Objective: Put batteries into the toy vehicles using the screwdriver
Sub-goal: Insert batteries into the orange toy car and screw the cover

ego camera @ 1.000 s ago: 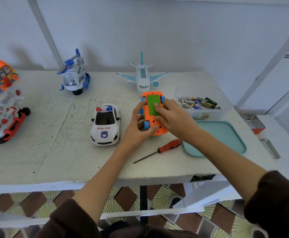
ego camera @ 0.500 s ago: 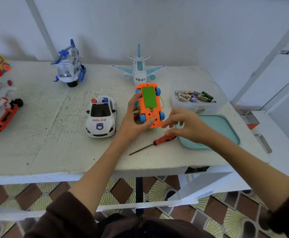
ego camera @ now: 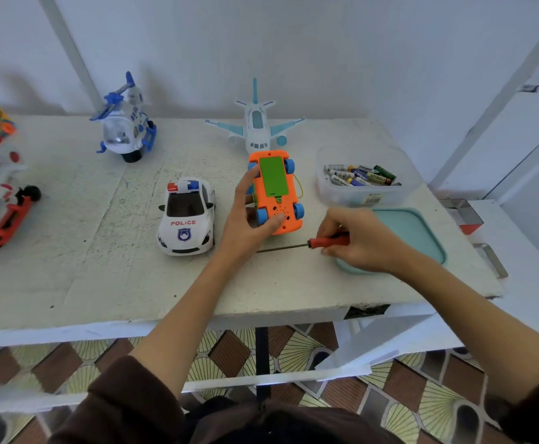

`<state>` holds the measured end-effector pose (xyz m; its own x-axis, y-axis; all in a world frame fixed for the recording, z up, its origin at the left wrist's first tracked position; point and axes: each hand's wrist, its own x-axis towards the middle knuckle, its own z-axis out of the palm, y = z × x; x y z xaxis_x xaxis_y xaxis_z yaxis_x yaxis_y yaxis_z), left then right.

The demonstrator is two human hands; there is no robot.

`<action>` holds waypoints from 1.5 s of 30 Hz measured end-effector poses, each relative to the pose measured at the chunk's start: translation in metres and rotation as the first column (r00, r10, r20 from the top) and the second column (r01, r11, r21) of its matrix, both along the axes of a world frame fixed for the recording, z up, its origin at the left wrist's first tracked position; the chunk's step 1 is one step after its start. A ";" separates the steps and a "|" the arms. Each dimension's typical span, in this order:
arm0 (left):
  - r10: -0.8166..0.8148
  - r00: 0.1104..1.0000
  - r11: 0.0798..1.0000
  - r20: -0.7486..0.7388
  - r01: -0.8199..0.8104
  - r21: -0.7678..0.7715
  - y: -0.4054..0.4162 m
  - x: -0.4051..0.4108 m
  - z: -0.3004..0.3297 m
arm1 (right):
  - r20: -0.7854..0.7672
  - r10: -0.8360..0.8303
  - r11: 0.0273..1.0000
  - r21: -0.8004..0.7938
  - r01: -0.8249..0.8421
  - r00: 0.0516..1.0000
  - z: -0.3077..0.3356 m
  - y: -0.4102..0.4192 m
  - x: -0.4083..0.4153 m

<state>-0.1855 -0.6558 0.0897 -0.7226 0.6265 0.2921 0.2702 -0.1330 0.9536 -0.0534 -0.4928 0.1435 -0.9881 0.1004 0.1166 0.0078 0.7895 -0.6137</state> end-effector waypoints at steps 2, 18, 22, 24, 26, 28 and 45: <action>0.009 1.000 1.000 0.011 -0.009 0.005 0.000 -0.001 0.000 | 0.005 -0.046 0.998 -0.038 0.046 0.999 0.006 0.005 0.006; 0.173 0.957 0.977 -0.232 -0.197 -0.081 0.001 -0.002 -0.008 | -0.212 -0.231 0.971 0.014 0.239 0.950 0.015 0.008 0.013; 0.171 0.955 0.978 -0.242 -0.195 -0.079 0.000 -0.002 -0.009 | -0.223 -0.247 0.964 0.039 0.262 0.943 0.019 0.005 0.010; 0.169 0.954 0.978 -0.248 -0.194 -0.077 0.000 -0.001 -0.008 | -0.230 -0.236 0.967 0.046 0.252 0.944 0.021 0.004 0.009; 0.169 0.952 0.979 -0.254 -0.193 -0.073 0.000 -0.001 -0.007 | -0.224 -0.231 0.968 0.048 0.247 0.947 0.022 0.003 0.009; 0.172 0.955 0.979 -0.244 -0.193 -0.067 0.000 -0.001 -0.006 | -0.216 -0.226 0.969 0.051 0.242 0.950 0.021 0.002 0.009; 0.171 0.934 0.975 -0.312 -0.206 -0.082 0.000 0.001 -0.004 | -0.199 -0.224 0.966 0.085 0.244 0.954 0.024 0.004 0.007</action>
<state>-0.1842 -0.6559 0.0862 -0.7195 0.5282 0.4509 0.5569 0.0508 0.8291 -0.0462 -0.4888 0.1677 -0.8982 0.3029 0.3186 0.0942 0.8405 -0.5335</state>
